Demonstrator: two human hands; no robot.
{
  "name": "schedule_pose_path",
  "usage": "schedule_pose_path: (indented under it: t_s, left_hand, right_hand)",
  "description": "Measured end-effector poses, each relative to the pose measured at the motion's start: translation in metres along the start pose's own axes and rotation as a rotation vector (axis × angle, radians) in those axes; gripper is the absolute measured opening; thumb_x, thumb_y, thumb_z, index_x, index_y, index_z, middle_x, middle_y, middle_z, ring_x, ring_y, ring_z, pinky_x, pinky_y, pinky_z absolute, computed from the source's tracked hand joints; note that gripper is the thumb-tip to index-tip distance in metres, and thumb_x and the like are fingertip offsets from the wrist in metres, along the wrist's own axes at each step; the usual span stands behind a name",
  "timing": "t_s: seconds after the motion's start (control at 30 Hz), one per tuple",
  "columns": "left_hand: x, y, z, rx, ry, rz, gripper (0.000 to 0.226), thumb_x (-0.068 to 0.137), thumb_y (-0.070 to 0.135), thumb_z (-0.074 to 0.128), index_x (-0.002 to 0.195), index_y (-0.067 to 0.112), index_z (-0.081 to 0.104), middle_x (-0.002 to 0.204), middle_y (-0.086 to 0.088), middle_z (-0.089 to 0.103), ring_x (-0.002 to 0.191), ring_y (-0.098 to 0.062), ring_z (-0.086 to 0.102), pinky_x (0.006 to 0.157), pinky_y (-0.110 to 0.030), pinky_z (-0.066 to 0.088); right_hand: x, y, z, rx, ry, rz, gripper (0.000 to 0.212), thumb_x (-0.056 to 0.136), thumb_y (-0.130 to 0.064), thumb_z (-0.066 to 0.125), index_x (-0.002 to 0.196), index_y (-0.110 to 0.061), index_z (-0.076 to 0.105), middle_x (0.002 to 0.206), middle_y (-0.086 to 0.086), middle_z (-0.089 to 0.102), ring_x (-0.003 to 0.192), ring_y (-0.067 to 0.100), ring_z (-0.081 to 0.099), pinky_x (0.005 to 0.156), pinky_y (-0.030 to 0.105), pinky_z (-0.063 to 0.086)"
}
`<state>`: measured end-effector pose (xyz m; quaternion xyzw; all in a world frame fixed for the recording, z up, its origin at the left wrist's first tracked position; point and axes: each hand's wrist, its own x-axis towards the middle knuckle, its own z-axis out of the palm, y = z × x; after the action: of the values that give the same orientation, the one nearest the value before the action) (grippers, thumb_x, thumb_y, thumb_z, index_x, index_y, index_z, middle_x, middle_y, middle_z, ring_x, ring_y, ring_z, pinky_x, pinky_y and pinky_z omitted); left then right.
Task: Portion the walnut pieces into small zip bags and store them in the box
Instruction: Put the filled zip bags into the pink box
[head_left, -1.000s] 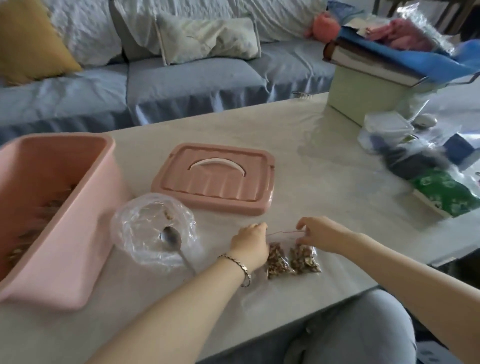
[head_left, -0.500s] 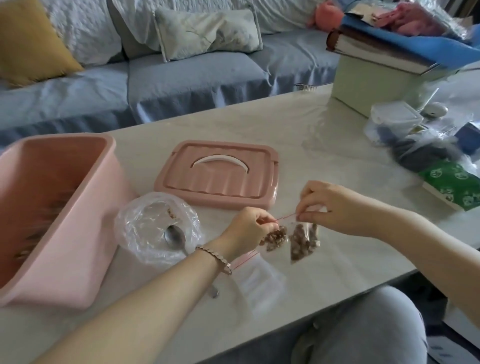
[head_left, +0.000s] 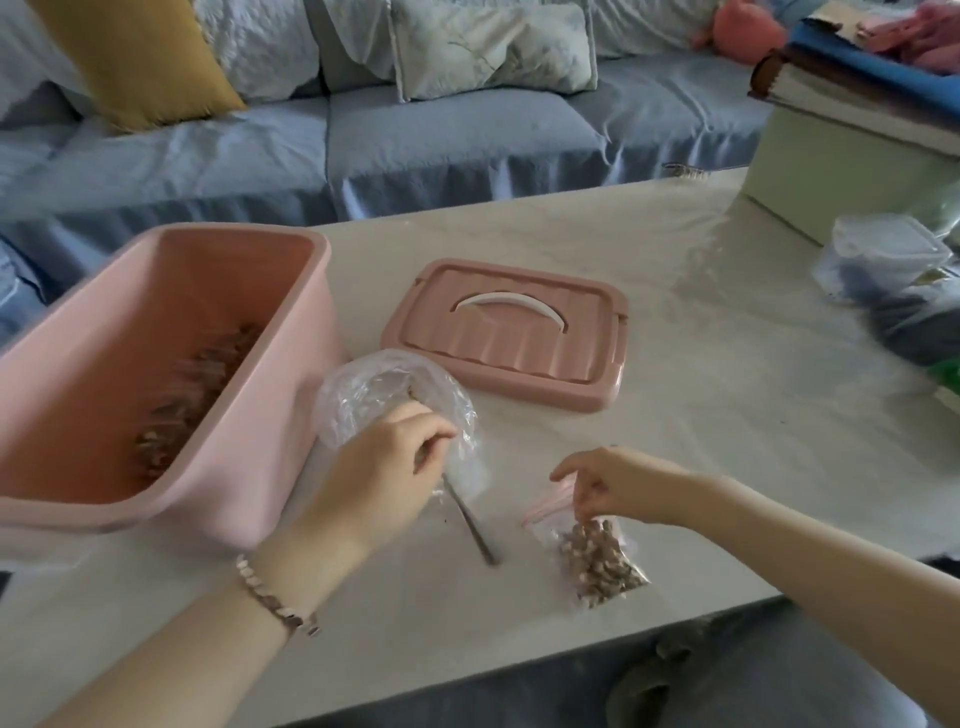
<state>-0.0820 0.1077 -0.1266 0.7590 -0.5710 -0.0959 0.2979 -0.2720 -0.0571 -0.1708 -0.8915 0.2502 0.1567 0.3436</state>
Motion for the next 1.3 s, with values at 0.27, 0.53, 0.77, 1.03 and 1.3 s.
schedule_pose_path:
  t_s: [0.27,0.53,0.77,1.03,1.3]
  left_hand:
    - [-0.034,-0.075,-0.101,0.485,0.496,-0.052,0.029,0.081,0.017,0.047,0.092,0.002,0.069,0.105,-0.017,0.062,0.106,-0.037,0.055,0.092,-0.051,0.044]
    - [-0.047,-0.118,-0.121,0.390,0.481,-0.392,0.016,0.083,0.006,0.060,0.098,0.007,0.066,0.104,-0.017,0.059,0.097,-0.037,0.054,0.087,-0.051,0.045]
    - [-0.047,-0.123,-0.123,0.292,0.475,-0.458,0.017,0.085,0.011,0.057,0.101,0.012,0.064,0.110,-0.013,0.058,0.102,-0.034,0.053,0.091,-0.051,0.043]
    - [-0.058,-0.124,-0.137,0.307,0.504,-0.478,0.033,0.084,0.008,0.056,0.117,0.005,0.059,0.124,-0.015,0.056,0.120,-0.032,0.046,0.105,-0.044,0.031]
    - [-0.079,-0.150,-0.156,0.251,0.541,-0.730,0.069,0.085,0.011,0.052,0.144,0.000,0.018,0.154,-0.017,0.015,0.143,-0.029,0.010,0.117,-0.039,0.007]
  right_hand:
    - [0.045,-0.011,0.009,-0.442,-0.055,-0.185,0.012,0.081,-0.012,0.061,0.090,-0.010,0.070,0.113,0.003,0.055,0.112,0.016,0.046,0.088,0.007,0.028]
    - [0.045,-0.017,0.006,-0.475,-0.172,-0.009,0.029,0.083,-0.020,0.064,0.111,-0.014,0.058,0.111,0.001,0.061,0.096,0.015,0.051,0.074,0.020,0.035]
    - [0.018,-0.029,-0.021,-0.269,-0.031,-0.029,0.045,0.072,-0.006,0.065,0.048,-0.044,0.058,0.056,-0.017,0.054,0.062,0.004,0.045,0.061,0.017,0.039]
    - [-0.018,-0.164,-0.096,-0.171,0.459,-0.237,0.010,0.067,-0.021,0.077,0.074,-0.026,0.072,0.072,-0.001,0.071,0.069,0.016,0.062,0.068,0.021,0.045]
    - [0.076,-0.317,-0.089,-0.029,0.537,-0.546,0.017,0.075,-0.019,0.072,0.076,-0.003,0.068,0.058,-0.004,0.049,0.047,0.000,0.042,0.052,0.010,0.034]
